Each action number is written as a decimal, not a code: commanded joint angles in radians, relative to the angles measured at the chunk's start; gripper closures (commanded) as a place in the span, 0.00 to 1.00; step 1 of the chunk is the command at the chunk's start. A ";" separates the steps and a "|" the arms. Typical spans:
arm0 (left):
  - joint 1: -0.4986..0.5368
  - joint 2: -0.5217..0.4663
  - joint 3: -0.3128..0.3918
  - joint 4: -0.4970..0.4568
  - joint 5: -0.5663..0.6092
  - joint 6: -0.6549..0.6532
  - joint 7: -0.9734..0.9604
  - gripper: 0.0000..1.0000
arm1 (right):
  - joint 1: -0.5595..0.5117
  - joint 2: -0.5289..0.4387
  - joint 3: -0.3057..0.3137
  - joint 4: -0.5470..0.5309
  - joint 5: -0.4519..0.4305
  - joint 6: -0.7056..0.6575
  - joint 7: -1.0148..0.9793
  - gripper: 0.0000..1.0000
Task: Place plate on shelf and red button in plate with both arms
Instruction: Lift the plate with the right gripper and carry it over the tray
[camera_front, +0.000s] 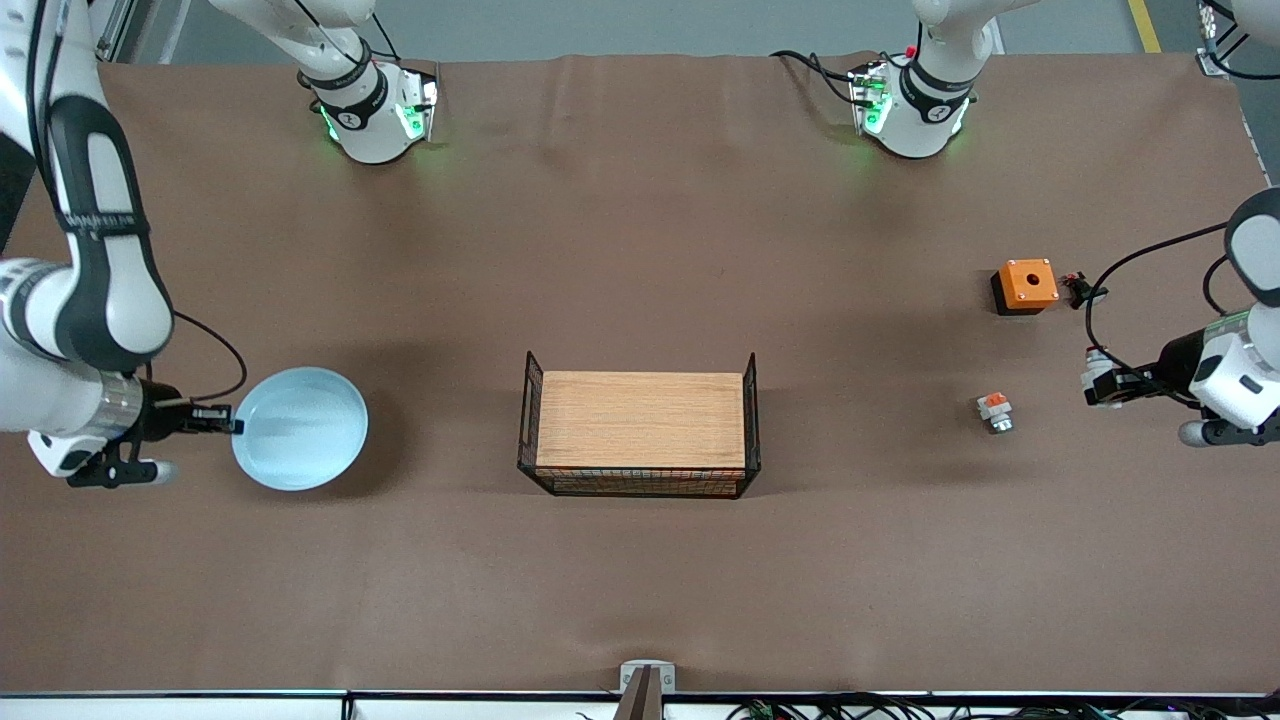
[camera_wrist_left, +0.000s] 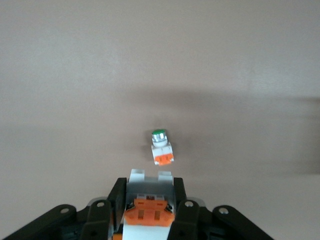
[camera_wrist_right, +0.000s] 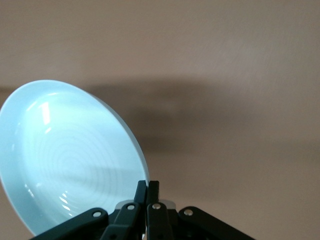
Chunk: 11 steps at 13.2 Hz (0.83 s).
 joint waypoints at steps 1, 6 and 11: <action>0.002 -0.013 -0.022 0.058 -0.006 -0.081 -0.059 1.00 | 0.065 -0.162 -0.002 -0.034 0.000 -0.179 0.205 1.00; 0.001 -0.065 -0.083 0.111 -0.006 -0.190 -0.197 1.00 | 0.284 -0.305 0.003 0.057 0.009 -0.477 0.764 0.99; 0.002 -0.080 -0.141 0.200 -0.004 -0.305 -0.326 1.00 | 0.608 -0.293 0.003 0.136 0.043 -0.453 1.349 1.00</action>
